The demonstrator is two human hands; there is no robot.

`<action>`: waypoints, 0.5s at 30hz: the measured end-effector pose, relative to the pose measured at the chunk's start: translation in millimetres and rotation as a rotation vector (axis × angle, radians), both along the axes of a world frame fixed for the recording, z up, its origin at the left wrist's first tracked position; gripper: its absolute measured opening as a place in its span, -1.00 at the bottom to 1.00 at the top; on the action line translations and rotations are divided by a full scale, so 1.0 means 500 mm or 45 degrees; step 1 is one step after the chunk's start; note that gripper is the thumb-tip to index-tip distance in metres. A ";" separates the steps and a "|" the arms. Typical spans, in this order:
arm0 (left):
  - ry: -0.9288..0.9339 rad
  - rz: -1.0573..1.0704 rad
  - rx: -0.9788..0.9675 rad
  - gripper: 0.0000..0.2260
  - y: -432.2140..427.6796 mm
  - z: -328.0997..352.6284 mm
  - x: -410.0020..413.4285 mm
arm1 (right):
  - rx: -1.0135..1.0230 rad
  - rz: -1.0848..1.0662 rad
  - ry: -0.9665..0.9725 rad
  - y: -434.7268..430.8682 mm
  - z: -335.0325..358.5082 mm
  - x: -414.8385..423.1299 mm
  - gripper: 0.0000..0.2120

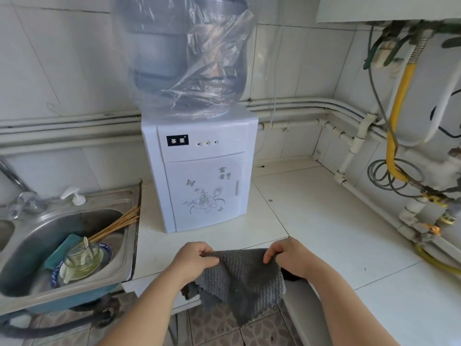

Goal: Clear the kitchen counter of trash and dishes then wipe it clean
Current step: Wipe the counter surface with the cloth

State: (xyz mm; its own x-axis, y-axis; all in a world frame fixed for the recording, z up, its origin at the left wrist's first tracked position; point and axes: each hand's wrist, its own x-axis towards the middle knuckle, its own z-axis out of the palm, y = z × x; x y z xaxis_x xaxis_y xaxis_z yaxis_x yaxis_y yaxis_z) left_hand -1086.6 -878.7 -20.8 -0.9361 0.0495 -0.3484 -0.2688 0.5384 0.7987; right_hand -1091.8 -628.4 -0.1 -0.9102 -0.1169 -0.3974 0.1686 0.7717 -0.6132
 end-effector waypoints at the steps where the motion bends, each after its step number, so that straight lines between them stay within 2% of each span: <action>1: -0.011 0.021 0.006 -0.96 -0.006 0.004 -0.014 | -0.025 -0.004 -0.001 -0.003 0.000 -0.018 -0.54; 3: 0.025 0.094 -0.008 -0.92 -0.012 0.018 -0.047 | -0.080 -0.021 0.035 -0.015 0.006 -0.060 -0.56; 4: 0.084 0.139 -0.097 -0.87 -0.012 0.027 -0.067 | -0.096 -0.019 0.061 -0.024 0.010 -0.085 -0.57; 5: 0.159 0.173 -0.284 -0.80 -0.009 0.033 -0.087 | -0.066 0.005 0.095 -0.035 0.011 -0.110 -0.57; 7: 0.331 0.147 -0.755 -0.66 0.005 0.044 -0.103 | 0.167 0.094 0.234 -0.065 0.007 -0.140 -0.54; 9: 0.400 0.012 -0.925 -0.64 0.032 0.029 -0.111 | 0.309 0.242 0.305 -0.095 -0.018 -0.154 -0.48; 11: 0.273 -0.171 -0.924 -0.60 0.064 -0.013 -0.110 | 0.366 0.461 0.255 -0.122 -0.062 -0.150 -0.45; 12: 0.133 -0.235 -0.921 -0.57 0.076 -0.036 -0.109 | 0.423 0.573 0.203 -0.133 -0.089 -0.147 -0.43; 15: -0.226 -0.292 -0.938 -0.49 0.090 -0.080 -0.104 | 0.592 0.751 0.105 -0.140 -0.152 -0.138 -0.31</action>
State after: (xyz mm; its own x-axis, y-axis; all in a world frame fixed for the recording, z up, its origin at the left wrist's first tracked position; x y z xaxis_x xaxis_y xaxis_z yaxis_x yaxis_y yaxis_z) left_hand -1138.9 -833.8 -60.6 -0.8577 -0.0667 -0.5098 -0.1768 0.9693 0.1706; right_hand -1161.0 -698.5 -76.1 -0.7774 -0.4310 -0.4582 -0.3849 0.9020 -0.1955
